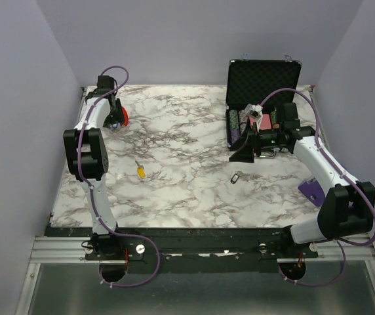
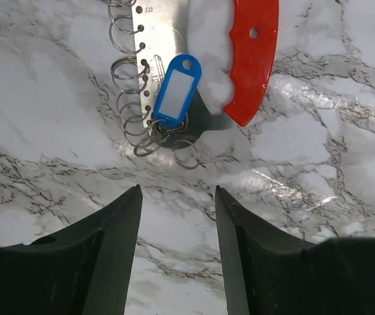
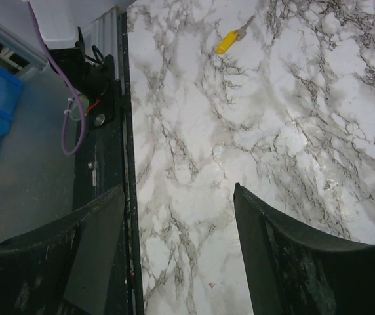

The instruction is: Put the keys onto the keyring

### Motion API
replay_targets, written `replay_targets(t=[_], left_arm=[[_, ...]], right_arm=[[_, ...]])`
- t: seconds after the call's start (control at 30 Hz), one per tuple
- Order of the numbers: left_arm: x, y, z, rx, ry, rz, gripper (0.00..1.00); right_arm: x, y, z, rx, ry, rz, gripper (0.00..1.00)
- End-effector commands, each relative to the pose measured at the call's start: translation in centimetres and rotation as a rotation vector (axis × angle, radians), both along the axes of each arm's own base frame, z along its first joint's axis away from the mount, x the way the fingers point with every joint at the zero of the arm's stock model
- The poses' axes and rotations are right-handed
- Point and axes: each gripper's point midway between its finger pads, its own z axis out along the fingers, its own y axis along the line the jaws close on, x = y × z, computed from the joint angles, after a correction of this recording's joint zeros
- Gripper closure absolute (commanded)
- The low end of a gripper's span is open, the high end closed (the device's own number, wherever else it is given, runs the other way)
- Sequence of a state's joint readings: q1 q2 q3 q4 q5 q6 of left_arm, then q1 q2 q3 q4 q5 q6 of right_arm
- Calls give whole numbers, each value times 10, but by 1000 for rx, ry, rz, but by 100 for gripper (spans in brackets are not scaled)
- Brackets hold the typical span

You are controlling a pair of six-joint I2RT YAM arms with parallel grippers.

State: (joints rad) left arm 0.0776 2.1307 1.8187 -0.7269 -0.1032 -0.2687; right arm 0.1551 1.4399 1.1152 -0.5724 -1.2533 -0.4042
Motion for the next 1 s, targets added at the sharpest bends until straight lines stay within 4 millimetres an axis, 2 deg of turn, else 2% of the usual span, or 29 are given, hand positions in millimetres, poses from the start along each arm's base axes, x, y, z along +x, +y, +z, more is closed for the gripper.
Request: replay_targets(t=[0.0,0.13,0.37,0.83,0.97], left_arm=[[-10,15,-10,129,121,-34,48],[-1,9,-9,126,134,-57,50],[8,0,-13,219,170,-123,49],[13,3,-17,243,181,-150,49],[15,1,-10,233,159,-142,49]], right_arm=[[-6,1,10,34,-16,29,24],[-5,1,11,33,-22,29,24],[-7,1,13,33,-32,35,24],[-8,1,15,34,-38,37,24],[-8,1,14,34,-38,38,24]])
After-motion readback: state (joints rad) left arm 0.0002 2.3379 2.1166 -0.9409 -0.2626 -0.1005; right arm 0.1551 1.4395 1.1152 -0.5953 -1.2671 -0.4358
